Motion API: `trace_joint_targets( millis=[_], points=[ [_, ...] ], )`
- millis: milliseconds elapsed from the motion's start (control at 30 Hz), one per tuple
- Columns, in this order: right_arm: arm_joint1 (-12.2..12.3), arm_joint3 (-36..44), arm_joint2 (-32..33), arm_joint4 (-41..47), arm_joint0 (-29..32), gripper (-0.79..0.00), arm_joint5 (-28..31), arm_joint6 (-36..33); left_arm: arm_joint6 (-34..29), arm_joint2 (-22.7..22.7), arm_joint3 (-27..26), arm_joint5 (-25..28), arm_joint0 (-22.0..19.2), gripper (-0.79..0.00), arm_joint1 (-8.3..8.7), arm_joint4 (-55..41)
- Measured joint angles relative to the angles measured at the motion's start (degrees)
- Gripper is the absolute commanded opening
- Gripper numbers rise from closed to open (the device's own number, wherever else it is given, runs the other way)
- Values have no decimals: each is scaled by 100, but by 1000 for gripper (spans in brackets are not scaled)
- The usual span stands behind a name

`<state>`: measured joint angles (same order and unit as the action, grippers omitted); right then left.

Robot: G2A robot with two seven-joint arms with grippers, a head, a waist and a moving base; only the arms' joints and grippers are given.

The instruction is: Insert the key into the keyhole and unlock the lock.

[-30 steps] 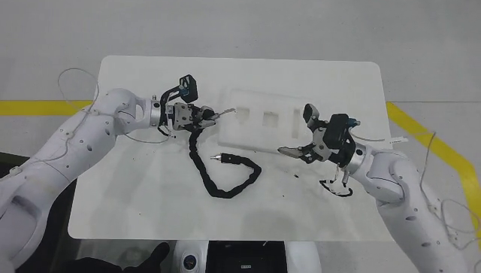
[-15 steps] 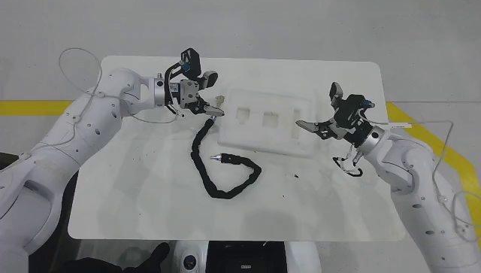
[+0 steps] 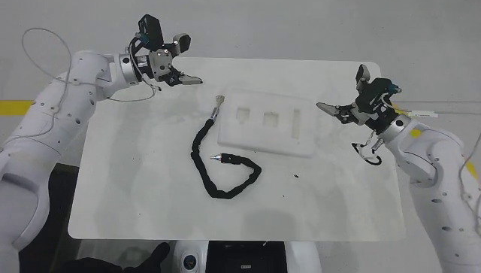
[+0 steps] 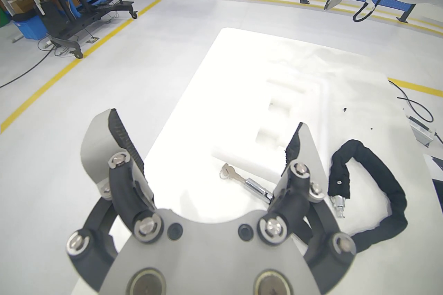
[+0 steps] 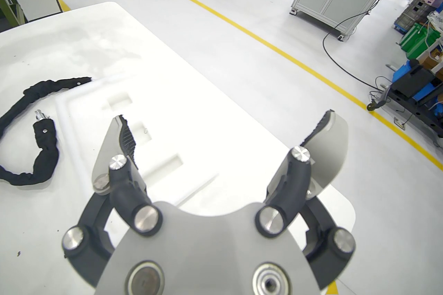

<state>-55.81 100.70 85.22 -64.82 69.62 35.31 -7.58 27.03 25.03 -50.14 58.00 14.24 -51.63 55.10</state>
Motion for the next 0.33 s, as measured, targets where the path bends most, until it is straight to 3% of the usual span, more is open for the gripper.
trace_joint_targets(
  millis=[333],
  points=[
    [0, 1, -2, -1, 1, 0, 0, 1, 33, 2, 1, 0, 5, -1, 3, 34]
  ],
)
